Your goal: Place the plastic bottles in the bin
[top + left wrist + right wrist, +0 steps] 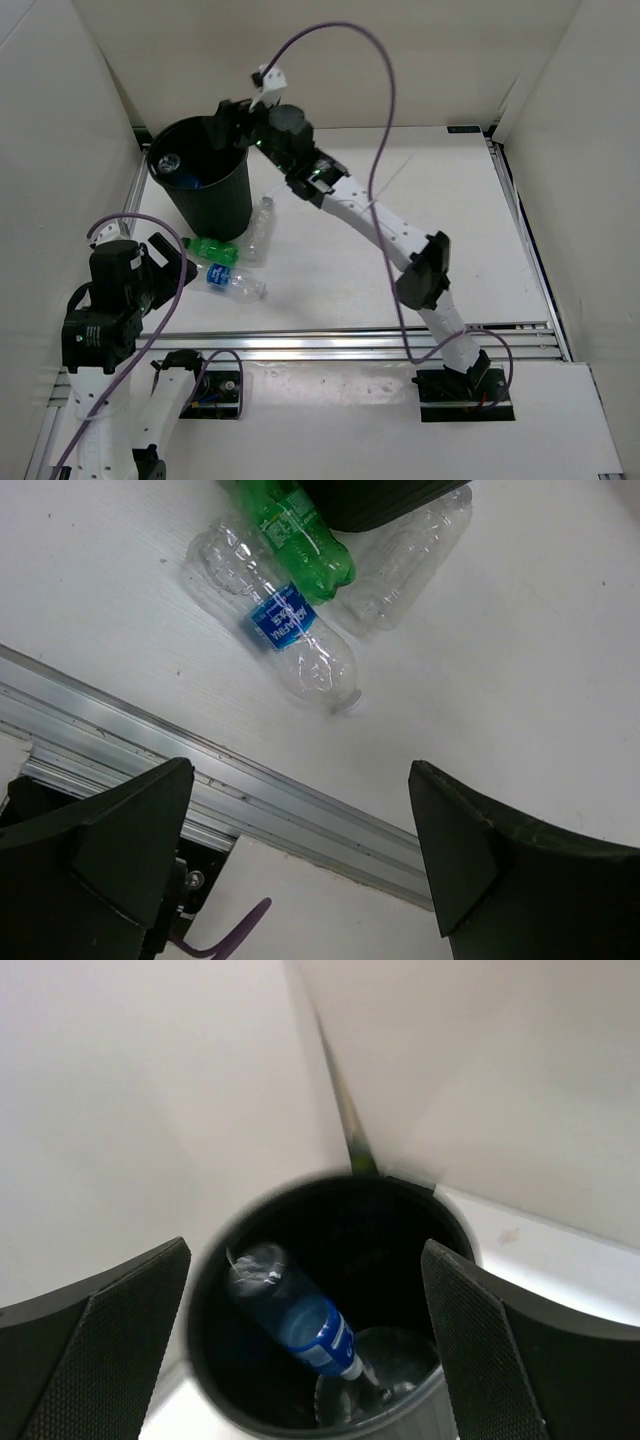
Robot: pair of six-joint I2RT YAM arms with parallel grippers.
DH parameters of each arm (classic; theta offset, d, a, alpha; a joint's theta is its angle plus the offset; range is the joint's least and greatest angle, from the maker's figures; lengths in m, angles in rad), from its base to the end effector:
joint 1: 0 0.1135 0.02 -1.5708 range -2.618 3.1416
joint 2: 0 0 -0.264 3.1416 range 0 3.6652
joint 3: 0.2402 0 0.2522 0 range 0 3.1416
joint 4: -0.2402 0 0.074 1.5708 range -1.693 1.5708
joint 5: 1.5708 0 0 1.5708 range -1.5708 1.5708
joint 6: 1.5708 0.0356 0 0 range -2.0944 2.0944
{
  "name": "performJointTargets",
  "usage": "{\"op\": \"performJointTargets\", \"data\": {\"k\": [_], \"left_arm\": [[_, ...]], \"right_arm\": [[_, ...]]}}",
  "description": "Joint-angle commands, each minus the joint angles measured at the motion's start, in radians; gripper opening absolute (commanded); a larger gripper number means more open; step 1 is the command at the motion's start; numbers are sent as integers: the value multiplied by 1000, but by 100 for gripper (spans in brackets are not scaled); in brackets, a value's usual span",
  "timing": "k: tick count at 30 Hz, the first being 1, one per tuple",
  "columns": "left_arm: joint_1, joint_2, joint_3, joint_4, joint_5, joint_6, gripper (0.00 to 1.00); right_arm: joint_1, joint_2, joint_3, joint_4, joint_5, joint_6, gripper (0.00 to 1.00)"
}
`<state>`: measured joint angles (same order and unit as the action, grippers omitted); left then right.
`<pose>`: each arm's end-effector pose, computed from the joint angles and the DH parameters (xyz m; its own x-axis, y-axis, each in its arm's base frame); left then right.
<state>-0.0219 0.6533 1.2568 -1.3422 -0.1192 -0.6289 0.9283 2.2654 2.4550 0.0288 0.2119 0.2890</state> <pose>0.0589 0.0029 0.3888 -0.5055 -0.5731 -0.6450 -0.4495 0.8130 -0.3702 0.3203 0.4154 0.4450 -0.0636 0.3801 -0.9228 -0.6693 0.6696 0.3219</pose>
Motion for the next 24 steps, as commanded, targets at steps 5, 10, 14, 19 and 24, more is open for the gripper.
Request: {"op": "performJointTargets", "data": {"k": [5,10,14,19,24], "left_arm": [[-4,48,-2,113,-45,-103,100],[-4,37,-66,141,-54,-146,100],[-4,6,-114,150,-75,-184,100],[-4,-26,-175,159,-85,-229,100],[-4,-26,-227,169,-85,-265,100]], "right_arm": [[-299,-406,-298,-268,-87,516,100],[-471,-341,-527,-291,-576,699,100],[-480,-167,-511,-325,-801,638,100],[-454,-52,-548,-325,-832,634,100],[-444,55,-532,-325,-937,644,100]]}}
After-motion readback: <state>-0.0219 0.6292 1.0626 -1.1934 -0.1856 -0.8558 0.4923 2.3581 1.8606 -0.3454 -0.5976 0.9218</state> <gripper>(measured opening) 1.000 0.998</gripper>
